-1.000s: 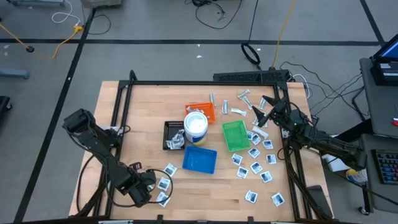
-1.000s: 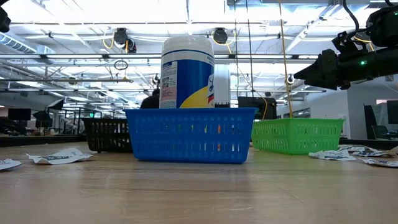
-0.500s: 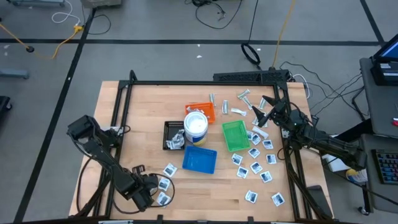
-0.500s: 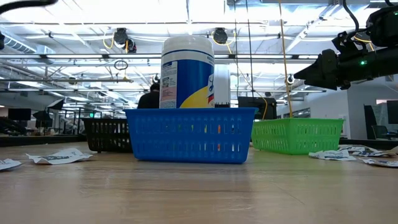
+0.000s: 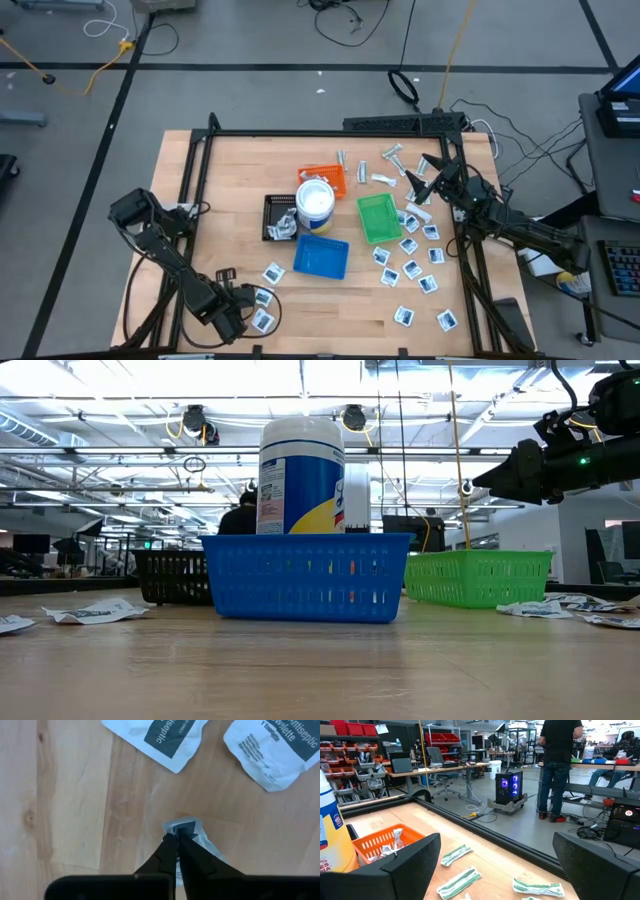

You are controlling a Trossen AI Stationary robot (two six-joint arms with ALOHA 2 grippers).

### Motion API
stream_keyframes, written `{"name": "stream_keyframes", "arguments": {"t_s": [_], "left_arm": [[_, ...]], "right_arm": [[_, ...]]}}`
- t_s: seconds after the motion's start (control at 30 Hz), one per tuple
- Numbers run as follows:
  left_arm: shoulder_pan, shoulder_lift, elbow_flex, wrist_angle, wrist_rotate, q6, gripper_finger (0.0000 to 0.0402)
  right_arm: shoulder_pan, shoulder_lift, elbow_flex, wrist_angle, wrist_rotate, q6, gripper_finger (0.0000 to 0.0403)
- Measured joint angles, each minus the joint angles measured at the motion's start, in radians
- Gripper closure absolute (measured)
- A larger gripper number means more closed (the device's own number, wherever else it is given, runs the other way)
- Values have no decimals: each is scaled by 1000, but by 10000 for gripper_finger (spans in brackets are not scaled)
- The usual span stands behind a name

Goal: Pick & Place First Aid Supplies
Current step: Put the gray towelette pack into the black bin

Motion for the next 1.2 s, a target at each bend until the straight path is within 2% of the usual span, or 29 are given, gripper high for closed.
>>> {"name": "stream_keyframes", "arguments": {"t_s": [0.23,0.47,0.7,0.87,0.97,1.2], "left_arm": [[0,-18,-2,-12,3,24,397],[27,-184,-7,-161,15,96,399],[52,-352,-6,-252,24,370,400],[78,-420,-6,-314,14,478,401],[133,-426,-6,-324,1,546,401],[374,-426,-5,-299,-195,732,401]], "right_arm": [[0,0,0,0,0,0,23],[0,0,0,0,0,0,23],[0,0,0,0,0,0,23],[0,0,0,0,0,0,23],[0,0,0,0,0,0,23],[0,0,0,0,0,0,23]]}}
